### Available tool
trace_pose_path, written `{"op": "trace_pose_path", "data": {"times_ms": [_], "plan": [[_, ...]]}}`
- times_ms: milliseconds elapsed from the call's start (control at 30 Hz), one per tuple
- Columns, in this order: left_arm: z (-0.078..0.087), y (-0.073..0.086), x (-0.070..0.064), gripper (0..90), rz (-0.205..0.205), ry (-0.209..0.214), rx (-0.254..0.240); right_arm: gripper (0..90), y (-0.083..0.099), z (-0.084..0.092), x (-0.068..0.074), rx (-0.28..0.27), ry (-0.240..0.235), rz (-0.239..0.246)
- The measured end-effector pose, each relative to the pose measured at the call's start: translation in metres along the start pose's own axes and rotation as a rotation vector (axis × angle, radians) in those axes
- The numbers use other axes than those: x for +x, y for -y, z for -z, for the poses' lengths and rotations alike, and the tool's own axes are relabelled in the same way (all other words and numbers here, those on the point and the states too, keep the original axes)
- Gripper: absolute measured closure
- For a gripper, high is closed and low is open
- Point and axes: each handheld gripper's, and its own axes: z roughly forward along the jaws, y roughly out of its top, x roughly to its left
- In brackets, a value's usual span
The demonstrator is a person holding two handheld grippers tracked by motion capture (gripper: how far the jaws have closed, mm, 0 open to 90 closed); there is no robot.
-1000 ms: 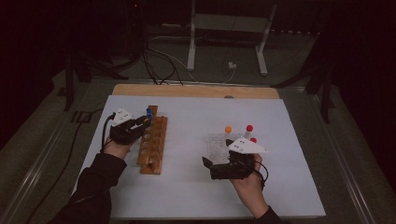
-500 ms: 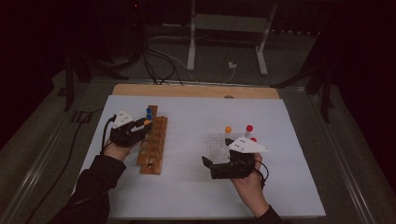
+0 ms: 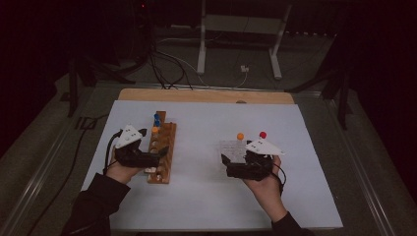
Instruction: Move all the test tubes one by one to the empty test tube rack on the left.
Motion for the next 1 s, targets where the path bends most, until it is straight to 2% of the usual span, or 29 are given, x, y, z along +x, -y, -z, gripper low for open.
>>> {"op": "trace_pose_path", "data": {"times_ms": [133, 267, 333, 567, 733, 1000], "plan": [[0.007, -0.001, -0.008, 1.3, -0.013, 0.015, -0.021, 10.8, 0.005, -0.010, -0.002, 0.046, 0.052, -0.017], [0.011, -0.003, -0.008, 1.3, -0.003, 0.028, -0.037, 17.9, 0.008, -0.019, -0.006, 0.086, 0.090, -0.049], [0.011, -0.002, -0.007, 1.3, -0.002, 0.023, -0.036, 25.9, 0.009, -0.023, -0.008, 0.100, 0.113, -0.065], [0.009, 0.001, -0.005, 1.3, 0.010, 0.029, -0.023, 43.2, 0.006, -0.037, -0.016, 0.137, 0.185, -0.120], [0.008, 0.001, -0.007, 1.3, 0.007, 0.041, -0.019, 51.3, 0.005, -0.048, -0.020, 0.177, 0.213, -0.146], [0.007, 0.002, -0.006, 1.3, 0.014, 0.044, -0.018, 57.9, 0.007, -0.055, -0.025, 0.186, 0.232, -0.159]]}}
